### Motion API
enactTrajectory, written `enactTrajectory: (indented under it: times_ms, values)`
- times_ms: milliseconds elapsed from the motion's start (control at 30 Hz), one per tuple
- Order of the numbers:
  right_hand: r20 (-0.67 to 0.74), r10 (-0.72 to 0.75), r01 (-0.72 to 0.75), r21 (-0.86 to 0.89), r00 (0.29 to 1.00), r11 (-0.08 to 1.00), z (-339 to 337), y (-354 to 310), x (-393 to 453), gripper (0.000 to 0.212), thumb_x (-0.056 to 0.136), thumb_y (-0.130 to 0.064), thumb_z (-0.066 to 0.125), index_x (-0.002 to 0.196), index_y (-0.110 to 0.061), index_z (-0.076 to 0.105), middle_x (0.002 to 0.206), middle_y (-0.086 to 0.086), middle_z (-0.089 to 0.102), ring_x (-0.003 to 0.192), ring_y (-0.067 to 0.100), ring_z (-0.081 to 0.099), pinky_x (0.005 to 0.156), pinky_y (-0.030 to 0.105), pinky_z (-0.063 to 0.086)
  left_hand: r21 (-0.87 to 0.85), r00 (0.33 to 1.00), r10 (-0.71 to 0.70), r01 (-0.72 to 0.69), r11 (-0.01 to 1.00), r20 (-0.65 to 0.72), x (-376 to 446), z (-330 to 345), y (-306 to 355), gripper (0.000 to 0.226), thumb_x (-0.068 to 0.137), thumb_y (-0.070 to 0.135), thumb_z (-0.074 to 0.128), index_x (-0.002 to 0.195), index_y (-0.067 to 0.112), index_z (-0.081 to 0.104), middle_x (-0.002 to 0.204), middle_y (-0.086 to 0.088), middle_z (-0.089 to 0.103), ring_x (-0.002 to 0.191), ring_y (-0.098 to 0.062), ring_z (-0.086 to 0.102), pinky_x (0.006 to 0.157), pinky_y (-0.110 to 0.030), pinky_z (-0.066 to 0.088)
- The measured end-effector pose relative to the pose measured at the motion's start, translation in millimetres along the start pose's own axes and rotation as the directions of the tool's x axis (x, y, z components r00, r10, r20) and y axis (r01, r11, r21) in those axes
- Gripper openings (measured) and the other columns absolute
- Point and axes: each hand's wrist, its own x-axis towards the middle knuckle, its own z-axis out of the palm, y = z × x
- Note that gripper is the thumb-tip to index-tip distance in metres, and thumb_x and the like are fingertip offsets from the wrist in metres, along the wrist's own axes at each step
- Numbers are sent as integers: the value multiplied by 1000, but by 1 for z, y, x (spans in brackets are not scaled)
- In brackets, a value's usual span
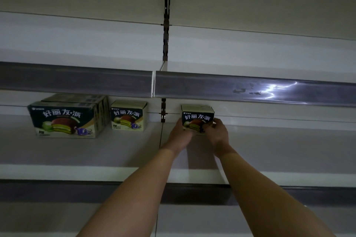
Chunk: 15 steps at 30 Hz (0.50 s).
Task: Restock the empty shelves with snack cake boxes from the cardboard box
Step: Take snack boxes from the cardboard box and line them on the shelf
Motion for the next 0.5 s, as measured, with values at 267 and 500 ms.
enactTrajectory:
  times_ms: [267, 500]
  values:
    - [-334, -454, 386, -251, 826, 888, 29, -15, -29, 25, 88, -9, 54, 113, -5, 55, 108, 12, 58, 98, 28, 56, 71, 27, 37, 183, 783, 175, -79, 980, -597, 0, -37, -12, 46, 89, 5, 54, 133, 7, 43, 135, -13, 46, 112, -26, 52, 85, -29, 40]
    - [228, -228, 252, -82, 947, 964, 103, -53, -58, 45, 90, -8, 50, 135, -10, 48, 130, 10, 58, 119, 27, 54, 91, 28, 42, 193, 637, 93, 89, 977, -765, 4, -114, -30, 73, 85, 11, 61, 146, 0, 24, 147, -24, 29, 131, -41, 34, 106, -43, 32]
